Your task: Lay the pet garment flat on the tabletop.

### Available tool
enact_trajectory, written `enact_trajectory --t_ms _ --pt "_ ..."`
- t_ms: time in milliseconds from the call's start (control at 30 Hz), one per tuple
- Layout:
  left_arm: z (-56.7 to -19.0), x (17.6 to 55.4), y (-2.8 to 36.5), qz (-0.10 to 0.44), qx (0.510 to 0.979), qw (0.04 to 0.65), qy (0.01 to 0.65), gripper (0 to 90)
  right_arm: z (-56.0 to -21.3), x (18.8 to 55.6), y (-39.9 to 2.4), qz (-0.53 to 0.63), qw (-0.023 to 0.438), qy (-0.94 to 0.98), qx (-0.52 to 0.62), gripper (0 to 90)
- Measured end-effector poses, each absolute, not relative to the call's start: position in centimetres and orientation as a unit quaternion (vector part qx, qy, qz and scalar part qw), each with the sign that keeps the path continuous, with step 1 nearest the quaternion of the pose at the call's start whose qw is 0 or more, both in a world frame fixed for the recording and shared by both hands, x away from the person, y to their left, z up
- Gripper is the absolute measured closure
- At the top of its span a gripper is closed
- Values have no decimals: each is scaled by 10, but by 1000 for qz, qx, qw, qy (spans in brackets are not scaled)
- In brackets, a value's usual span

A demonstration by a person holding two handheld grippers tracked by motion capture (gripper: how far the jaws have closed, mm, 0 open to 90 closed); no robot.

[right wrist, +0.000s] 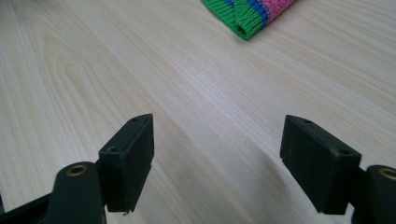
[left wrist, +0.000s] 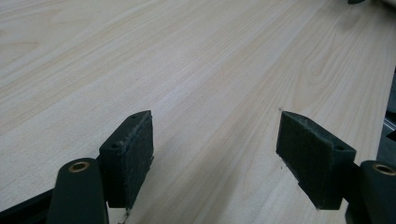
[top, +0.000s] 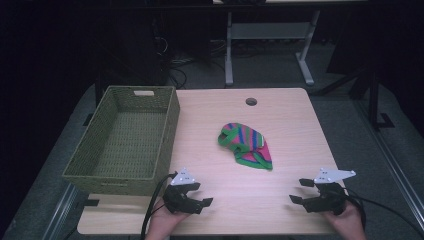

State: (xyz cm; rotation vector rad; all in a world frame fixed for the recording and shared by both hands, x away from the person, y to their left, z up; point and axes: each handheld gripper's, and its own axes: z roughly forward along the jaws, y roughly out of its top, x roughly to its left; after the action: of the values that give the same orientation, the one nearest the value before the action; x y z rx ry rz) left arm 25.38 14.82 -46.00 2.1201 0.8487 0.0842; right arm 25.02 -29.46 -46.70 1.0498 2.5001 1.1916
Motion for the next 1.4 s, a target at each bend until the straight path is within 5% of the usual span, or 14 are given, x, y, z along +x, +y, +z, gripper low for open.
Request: enact_trajectory --t_ms 967,1400 --pt "-458 251 147 55 842 425 327 270 -452 266 -270 383 98 861 318 238" --pt "-457 253 151 62 841 426 328 270 -439 289 -259 371 47 871 318 239"
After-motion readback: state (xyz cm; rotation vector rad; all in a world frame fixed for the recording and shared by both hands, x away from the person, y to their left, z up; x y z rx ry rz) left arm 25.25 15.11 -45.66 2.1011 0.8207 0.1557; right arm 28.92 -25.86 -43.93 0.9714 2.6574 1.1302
